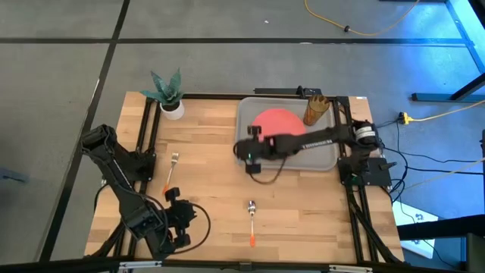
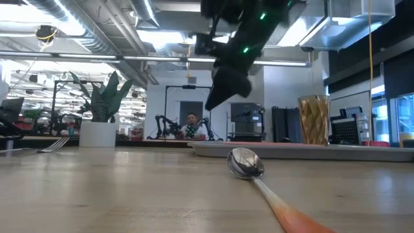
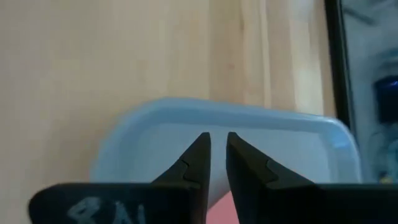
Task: Pick and place plate/cup/fork/spoon on tray
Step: Put the pink plate on the gray serving tray to the bottom left of the orange glass
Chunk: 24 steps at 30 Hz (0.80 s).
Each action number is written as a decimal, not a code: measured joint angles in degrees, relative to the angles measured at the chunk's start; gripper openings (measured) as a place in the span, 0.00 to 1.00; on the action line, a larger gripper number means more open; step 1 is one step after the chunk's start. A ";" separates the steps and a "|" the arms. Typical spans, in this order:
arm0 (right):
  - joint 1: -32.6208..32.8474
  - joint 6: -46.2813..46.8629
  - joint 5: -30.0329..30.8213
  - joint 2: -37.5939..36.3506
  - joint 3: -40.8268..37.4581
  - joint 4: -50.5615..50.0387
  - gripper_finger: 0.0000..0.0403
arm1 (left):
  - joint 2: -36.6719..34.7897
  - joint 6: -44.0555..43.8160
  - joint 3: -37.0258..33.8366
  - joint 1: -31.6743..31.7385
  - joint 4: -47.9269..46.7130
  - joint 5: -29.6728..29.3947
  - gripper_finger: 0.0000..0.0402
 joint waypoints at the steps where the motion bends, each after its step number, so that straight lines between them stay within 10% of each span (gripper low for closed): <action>1: -1.53 0.00 -1.92 0.03 -0.04 0.17 0.12 | 0.00 -0.07 0.00 0.01 -0.11 0.00 0.11; 24: -12.36 1.55 -14.11 7.53 -0.09 2.57 0.00 | 0.00 -3.50 0.00 4.43 -4.92 -9.10 0.11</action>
